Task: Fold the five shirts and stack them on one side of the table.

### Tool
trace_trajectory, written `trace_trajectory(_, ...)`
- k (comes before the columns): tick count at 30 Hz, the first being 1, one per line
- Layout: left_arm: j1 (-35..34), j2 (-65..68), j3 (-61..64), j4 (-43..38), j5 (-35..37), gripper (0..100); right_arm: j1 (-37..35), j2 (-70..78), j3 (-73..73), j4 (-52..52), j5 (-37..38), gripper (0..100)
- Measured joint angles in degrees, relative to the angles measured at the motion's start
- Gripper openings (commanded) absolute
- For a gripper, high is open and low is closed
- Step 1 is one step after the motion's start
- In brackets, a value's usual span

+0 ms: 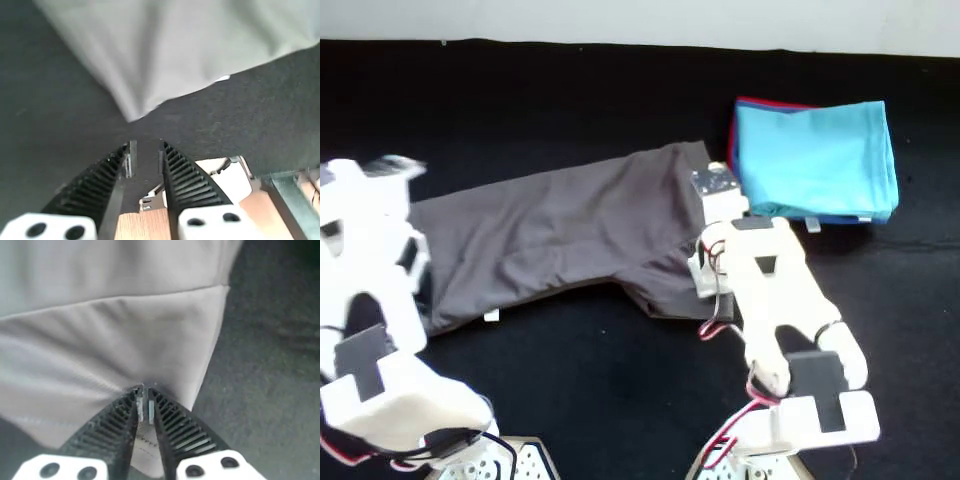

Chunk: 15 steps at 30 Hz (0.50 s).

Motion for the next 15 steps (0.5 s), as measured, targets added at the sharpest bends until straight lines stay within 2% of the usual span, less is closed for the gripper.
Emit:
trace_trajectory(5,3.34,0.0,12.31,-13.19,0.0,9,-7.91,-11.52,0.0,5.27,0.0,0.9)
trace_trajectory(8,2.64,0.0,18.9,-22.86,0.0,9,-11.87,-15.91,-0.09,8.79,0.88,8.1)
trace_trajectory(10,2.02,-0.7,22.33,-28.04,0.18,9,-12.75,-16.09,0.62,10.99,4.13,14.2)
trace_trajectory(12,1.85,-1.67,24.7,-31.74,0.18,9,-12.84,-14.86,0.97,12.57,6.68,16.4)
trace_trajectory(15,1.85,-1.93,25.67,-32.88,0.18,9,-12.84,-12.57,0.97,14.51,8.26,16.4)
